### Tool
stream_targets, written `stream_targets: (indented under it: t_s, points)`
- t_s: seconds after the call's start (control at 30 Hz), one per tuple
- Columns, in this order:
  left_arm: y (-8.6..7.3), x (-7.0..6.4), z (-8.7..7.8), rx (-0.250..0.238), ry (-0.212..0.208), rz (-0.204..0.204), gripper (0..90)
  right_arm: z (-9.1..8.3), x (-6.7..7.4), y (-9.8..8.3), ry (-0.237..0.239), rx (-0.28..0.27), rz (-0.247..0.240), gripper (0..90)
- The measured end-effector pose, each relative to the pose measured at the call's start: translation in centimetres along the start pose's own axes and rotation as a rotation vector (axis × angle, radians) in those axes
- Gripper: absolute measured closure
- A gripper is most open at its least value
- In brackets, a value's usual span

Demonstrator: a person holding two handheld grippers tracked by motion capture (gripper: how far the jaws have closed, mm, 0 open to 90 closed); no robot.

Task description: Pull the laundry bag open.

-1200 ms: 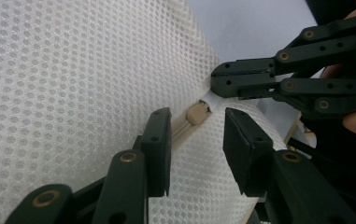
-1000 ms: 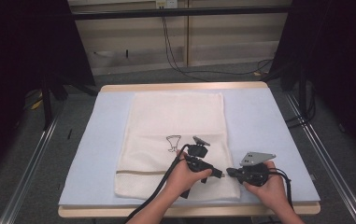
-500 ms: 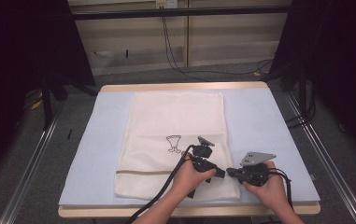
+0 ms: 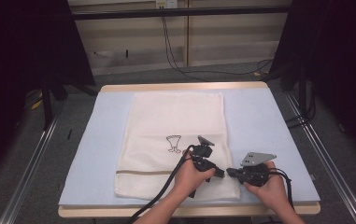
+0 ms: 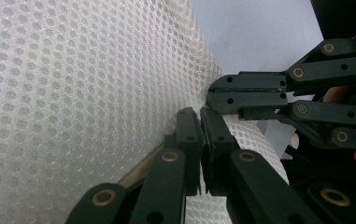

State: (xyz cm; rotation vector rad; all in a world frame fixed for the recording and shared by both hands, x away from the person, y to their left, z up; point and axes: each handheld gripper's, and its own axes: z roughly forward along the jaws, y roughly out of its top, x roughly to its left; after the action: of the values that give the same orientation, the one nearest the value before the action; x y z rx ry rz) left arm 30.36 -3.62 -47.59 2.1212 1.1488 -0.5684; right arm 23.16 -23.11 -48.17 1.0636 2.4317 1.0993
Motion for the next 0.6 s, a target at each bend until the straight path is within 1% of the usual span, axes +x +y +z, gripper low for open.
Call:
stream_targets:
  t_s: [0.03, 0.07, 0.1, 0.17, 0.2, 0.23, 0.27, 0.3, 0.33, 0.37, 0.4, 0.43, 0.5, 0.53, 0.6]
  points:
    - [0.0, 0.0, 0.0, -0.004, -0.001, -0.014, 87.4, 0.0, 0.0, 0.0, -0.005, 0.001, -0.004, 90.0]
    - [0.0, 0.0, -0.1, -0.002, 0.002, -0.01, 87.4, 0.0, 0.0, 0.0, -0.003, 0.004, -0.005, 90.0]
    - [0.0, 0.2, -0.4, 0.022, 0.0, 0.013, 87.4, 0.0, 0.0, 0.0, -0.002, 0.003, -0.007, 90.0]
    - [-0.1, 0.4, -0.9, 0.026, 0.008, 0.015, 87.4, 0.0, 0.0, 0.0, -0.004, 0.004, -0.015, 90.0]
    - [-0.1, 0.4, -1.0, 0.023, 0.006, 0.006, 87.5, 0.0, 0.0, 0.0, -0.007, 0.006, -0.017, 90.0]
    - [-0.1, 0.5, -1.4, 0.031, 0.013, 0.017, 87.4, 0.0, 0.0, 0.0, -0.004, 0.005, -0.021, 90.0]
    - [-0.2, 0.5, -1.5, 0.023, 0.007, 0.015, 87.5, 0.0, -0.1, 0.0, 0.0, 0.005, -0.018, 90.0]
    - [-0.3, 0.7, -1.7, 0.018, 0.013, 0.018, 87.5, 0.0, -0.1, 0.0, -0.002, 0.006, -0.016, 90.0]
    - [-0.3, 0.8, -1.9, 0.025, 0.01, 0.018, 87.4, 0.0, -0.1, 0.0, -0.001, 0.005, -0.016, 90.0]
    - [-0.3, 0.8, -1.9, 0.021, 0.013, 0.011, 87.4, 0.0, 0.0, 0.0, -0.001, 0.004, -0.018, 90.0]
    - [-0.4, 0.8, -2.0, 0.011, 0.006, 0.008, 87.4, 0.0, 0.0, 0.0, -0.002, 0.004, -0.022, 90.0]
    - [-0.5, 1.0, -2.2, 0.02, 0.008, 0.024, 87.4, 0.0, 0.0, 0.0, -0.003, 0.005, -0.025, 90.0]
    - [-0.7, 1.1, -2.5, 0.004, 0.012, 0.011, 87.4, 0.0, 0.1, 0.0, -0.003, 0.005, -0.025, 90.0]
    - [-0.8, 1.3, -2.8, 0.01, 0.009, 0.018, 87.4, -0.1, 0.0, 0.0, -0.003, 0.007, -0.025, 90.0]
    - [-0.9, 1.6, -3.1, -0.002, 0.0, -0.012, 87.4, 0.0, 0.0, 0.0, 0.001, 0.004, -0.025, 90.0]
